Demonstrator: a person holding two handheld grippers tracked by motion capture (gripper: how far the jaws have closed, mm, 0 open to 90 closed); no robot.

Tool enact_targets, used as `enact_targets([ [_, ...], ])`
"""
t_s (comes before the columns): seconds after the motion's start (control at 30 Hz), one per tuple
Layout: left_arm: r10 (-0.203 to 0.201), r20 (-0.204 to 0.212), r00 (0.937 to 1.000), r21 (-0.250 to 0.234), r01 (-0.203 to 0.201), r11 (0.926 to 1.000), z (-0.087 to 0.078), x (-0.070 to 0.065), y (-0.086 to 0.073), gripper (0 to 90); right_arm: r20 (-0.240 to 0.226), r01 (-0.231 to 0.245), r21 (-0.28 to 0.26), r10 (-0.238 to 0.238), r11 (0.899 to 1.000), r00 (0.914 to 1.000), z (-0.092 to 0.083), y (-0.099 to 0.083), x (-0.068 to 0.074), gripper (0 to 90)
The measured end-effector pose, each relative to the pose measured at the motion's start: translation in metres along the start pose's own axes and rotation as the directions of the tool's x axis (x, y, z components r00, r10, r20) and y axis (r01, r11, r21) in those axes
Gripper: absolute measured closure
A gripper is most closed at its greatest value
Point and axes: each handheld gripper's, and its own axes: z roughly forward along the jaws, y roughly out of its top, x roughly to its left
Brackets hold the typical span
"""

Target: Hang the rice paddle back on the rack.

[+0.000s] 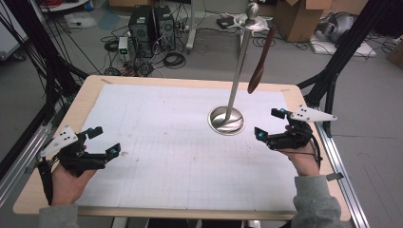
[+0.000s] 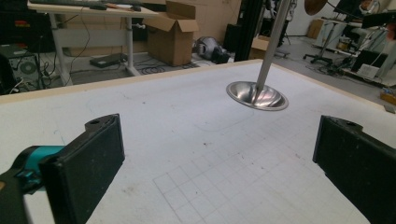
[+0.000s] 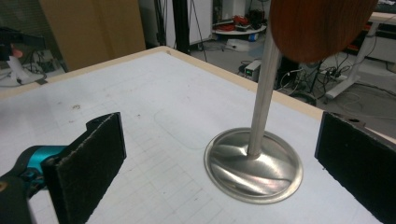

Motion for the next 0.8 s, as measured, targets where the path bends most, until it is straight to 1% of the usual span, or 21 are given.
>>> enact_targets([
  [0.07,0.0,-0.004,1.0,0.0,0.0,1.0,0.0,0.0,0.0,2.5,-0.001,-0.014,0.001,0.014,1.0,0.9999,0.0,-0.007,0.001,0.6],
  [0.13,0.0,-0.007,1.0,0.001,0.0,1.0,-0.001,0.0,-0.001,2.5,0.008,-0.024,0.005,0.024,1.0,0.9997,0.001,-0.016,0.002,0.7],
  [0.2,0.001,-0.01,1.0,0.006,-0.001,1.0,-0.002,0.001,-0.002,2.5,0.018,-0.03,0.02,0.03,0.999,0.9994,0.001,-0.022,0.002,0.6],
  [0.27,-0.007,-0.013,0.9999,0.004,0.007,1.0,-0.003,0.003,-0.003,2.5,0.027,-0.035,0.037,0.034,0.999,0.9991,0.003,-0.034,0.003,0.6],
  [0.33,-0.008,-0.014,0.9999,0.005,0.008,1.0,-0.003,0.004,-0.004,2.5,0.03,-0.041,0.046,0.04,0.998,0.9988,0.004,-0.037,0.003,0.6],
  [0.43,-0.015,-0.023,0.9996,0.004,0.016,0.9999,-0.003,0.006,-0.007,2.5,0.037,-0.051,0.063,0.049,0.997,0.9981,0.005,-0.049,0.001,0.7],
  [0.47,-0.015,-0.024,0.9996,0.009,0.015,0.9998,-0.003,0.007,-0.008,2.5,0.047,-0.058,0.071,0.055,0.996,0.9974,0.003,-0.054,0.0,0.7],
  [0.53,-0.019,-0.028,0.9994,0.01,0.019,0.9998,-0.003,0.008,-0.01,2.5,0.05,-0.06,0.072,0.057,0.996,0.9971,0.003,-0.056,0.0,0.7],
  [0.63,-0.021,-0.032,0.9992,0.013,0.022,0.9997,-0.003,0.01,-0.011,2.5,0.064,-0.064,0.064,0.06,0.996,0.9961,-0.001,-0.063,-0.001,0.7],
  [0.7,-0.022,-0.036,0.9991,0.014,0.022,0.9996,-0.004,0.011,-0.012,2.5,0.07,-0.079,0.067,0.074,0.995,0.9948,-0.004,-0.069,-0.002,0.7],
  [0.8,-0.024,-0.04,0.9989,0.013,0.024,0.9996,-0.004,0.012,-0.014,2.5,0.088,-0.089,0.075,0.082,0.993,0.9927,-0.007,-0.077,-0.003,0.7],
])
